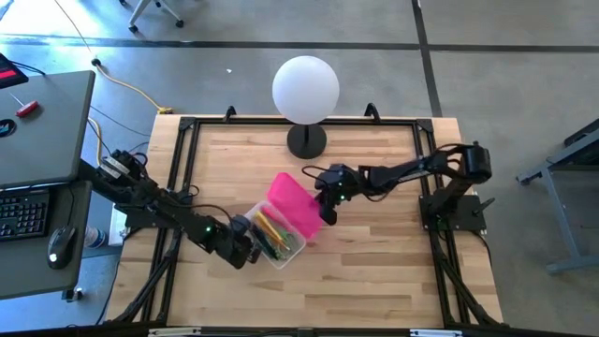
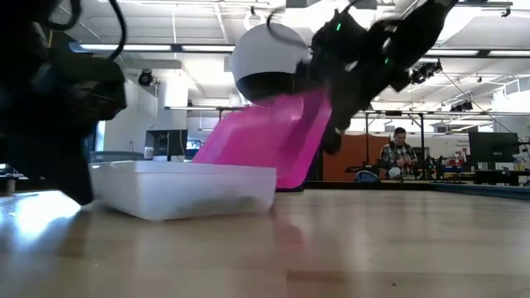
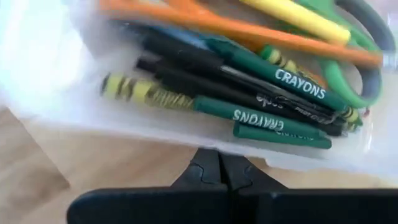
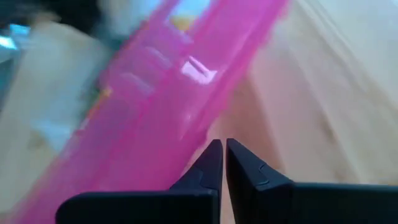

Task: Pick & place school supplies into a supply box
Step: Close the pink supply box

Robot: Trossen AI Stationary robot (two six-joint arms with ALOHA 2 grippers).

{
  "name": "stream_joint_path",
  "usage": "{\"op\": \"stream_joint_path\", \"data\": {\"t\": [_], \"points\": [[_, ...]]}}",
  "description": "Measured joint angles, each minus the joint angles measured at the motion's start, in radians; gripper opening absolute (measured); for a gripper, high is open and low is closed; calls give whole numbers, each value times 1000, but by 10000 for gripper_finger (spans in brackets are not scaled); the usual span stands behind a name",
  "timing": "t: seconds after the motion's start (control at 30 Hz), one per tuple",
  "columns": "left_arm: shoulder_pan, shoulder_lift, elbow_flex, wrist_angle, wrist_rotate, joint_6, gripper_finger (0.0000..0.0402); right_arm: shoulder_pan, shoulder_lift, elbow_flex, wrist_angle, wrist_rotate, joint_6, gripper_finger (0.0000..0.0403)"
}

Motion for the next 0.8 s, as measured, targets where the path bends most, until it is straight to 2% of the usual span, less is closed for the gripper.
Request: {"op": "stream_joint_path", "data": {"t": [0.17, 0.3, 0.47, 0.57, 0.8], "points": [[8, -1, 0, 3, -18, 0, 11, 69, -16, 0, 49, 16, -9, 0], [41, -1, 0, 11, -25, 18, 11, 149, 16, -1, 49, 106, -8, 0], [94, -1, -1, 110, -35, 111, 12, 217, 20, -2, 140, 151, -2, 0], [123, -2, -1, 155, -42, 166, 12, 245, 20, -2, 196, 186, -1, 0], [163, -2, 0, 246, -35, 243, 12, 264, 21, -2, 203, 254, 0, 0]]}}
